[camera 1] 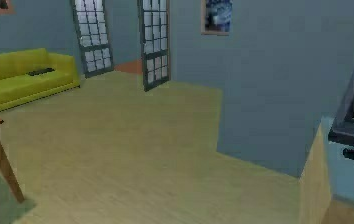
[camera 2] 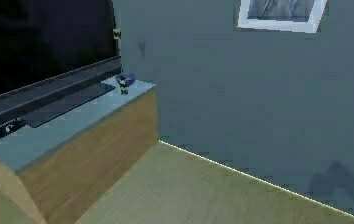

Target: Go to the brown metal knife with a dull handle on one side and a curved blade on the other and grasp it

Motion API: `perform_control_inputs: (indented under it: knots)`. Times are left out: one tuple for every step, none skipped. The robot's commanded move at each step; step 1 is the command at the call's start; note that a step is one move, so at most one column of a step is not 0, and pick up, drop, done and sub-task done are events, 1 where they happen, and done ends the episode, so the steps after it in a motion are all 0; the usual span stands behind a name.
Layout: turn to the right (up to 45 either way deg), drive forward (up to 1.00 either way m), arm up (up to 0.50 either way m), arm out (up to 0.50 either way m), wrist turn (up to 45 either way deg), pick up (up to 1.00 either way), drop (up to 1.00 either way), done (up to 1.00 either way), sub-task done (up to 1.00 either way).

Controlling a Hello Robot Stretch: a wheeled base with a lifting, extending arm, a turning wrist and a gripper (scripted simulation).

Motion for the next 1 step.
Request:
perform_control_inputs:
  knots:
    - [-18.0,0.0,0.0,0.0,0.0,0.0,0.0,0.0,0.0]
